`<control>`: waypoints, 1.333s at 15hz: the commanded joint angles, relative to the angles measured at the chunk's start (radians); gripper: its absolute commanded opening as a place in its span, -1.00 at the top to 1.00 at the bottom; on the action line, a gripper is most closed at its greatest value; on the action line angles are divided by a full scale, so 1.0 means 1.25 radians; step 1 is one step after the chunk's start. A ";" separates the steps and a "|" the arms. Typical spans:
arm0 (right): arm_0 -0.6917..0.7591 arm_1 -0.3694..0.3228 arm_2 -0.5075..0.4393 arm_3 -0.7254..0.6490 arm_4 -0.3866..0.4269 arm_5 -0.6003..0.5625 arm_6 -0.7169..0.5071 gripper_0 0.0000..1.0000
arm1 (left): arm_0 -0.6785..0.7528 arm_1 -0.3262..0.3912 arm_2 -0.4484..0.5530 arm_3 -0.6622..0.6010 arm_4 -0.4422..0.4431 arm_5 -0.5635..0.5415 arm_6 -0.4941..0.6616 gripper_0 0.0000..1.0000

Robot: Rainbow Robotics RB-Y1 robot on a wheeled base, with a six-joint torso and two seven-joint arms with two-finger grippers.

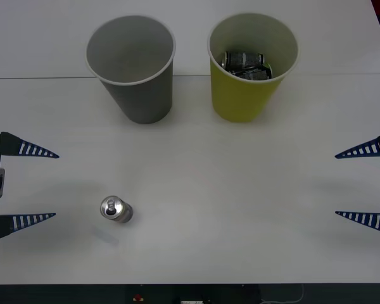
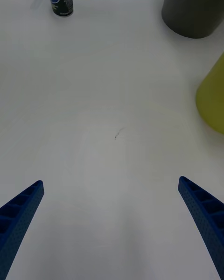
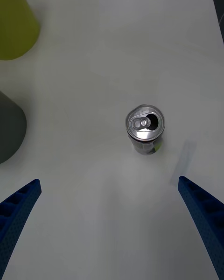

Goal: Put the can into the green bin and the plastic bottle into the gray bin

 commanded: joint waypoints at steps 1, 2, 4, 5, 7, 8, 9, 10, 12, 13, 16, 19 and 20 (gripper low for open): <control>0.000 0.000 0.000 0.000 0.000 0.000 0.000 -1.00 | 0.000 0.000 0.000 0.000 0.000 0.000 0.000 -1.00; 0.000 0.000 0.000 0.000 0.000 0.000 0.000 -1.00 | -0.003 -0.014 0.007 0.010 0.004 0.009 0.000 -1.00; 0.000 0.000 0.000 0.000 0.000 0.000 0.000 -1.00 | 0.000 -0.017 0.009 0.024 0.021 0.020 -0.006 -1.00; 0.000 0.000 0.000 0.000 0.000 0.000 0.000 -1.00 | 0.000 -0.015 0.009 0.029 0.021 0.023 -0.009 -1.00; 0.000 0.000 0.000 0.000 0.000 0.000 0.000 -1.00 | 0.000 -0.015 0.008 0.048 0.020 0.023 -0.014 -1.00; 0.000 0.000 0.000 0.000 0.000 0.000 0.000 -1.00 | -0.001 -0.014 0.008 0.062 0.024 0.023 -0.021 -1.00; 0.000 0.000 0.000 0.000 0.000 0.000 0.000 -1.00 | -0.001 -0.012 0.008 0.068 0.024 0.023 -0.033 -1.00; 0.000 0.000 0.000 0.000 0.000 0.000 0.000 -1.00 | -0.001 -0.010 0.008 0.075 0.026 0.023 -0.054 -1.00; 0.000 0.000 0.000 0.000 0.000 0.000 0.000 -1.00 | -0.008 -0.010 0.003 0.104 0.037 0.004 -0.075 -1.00; 0.000 0.000 0.000 0.000 0.000 0.000 0.000 -1.00 | -0.020 -0.012 -0.009 0.123 0.043 -0.015 -0.081 -1.00; 0.000 0.000 0.000 0.000 0.000 0.000 0.000 -1.00 | -0.067 -0.010 -0.060 0.212 0.088 -0.066 -0.152 -1.00; 0.000 0.000 0.000 0.000 0.000 0.000 0.000 -1.00 | -0.125 -0.012 -0.127 0.305 0.128 -0.077 -0.236 -1.00; 0.000 0.000 0.000 0.000 0.000 0.000 0.000 -1.00 | -0.148 -0.012 -0.158 0.345 0.148 -0.082 -0.271 -1.00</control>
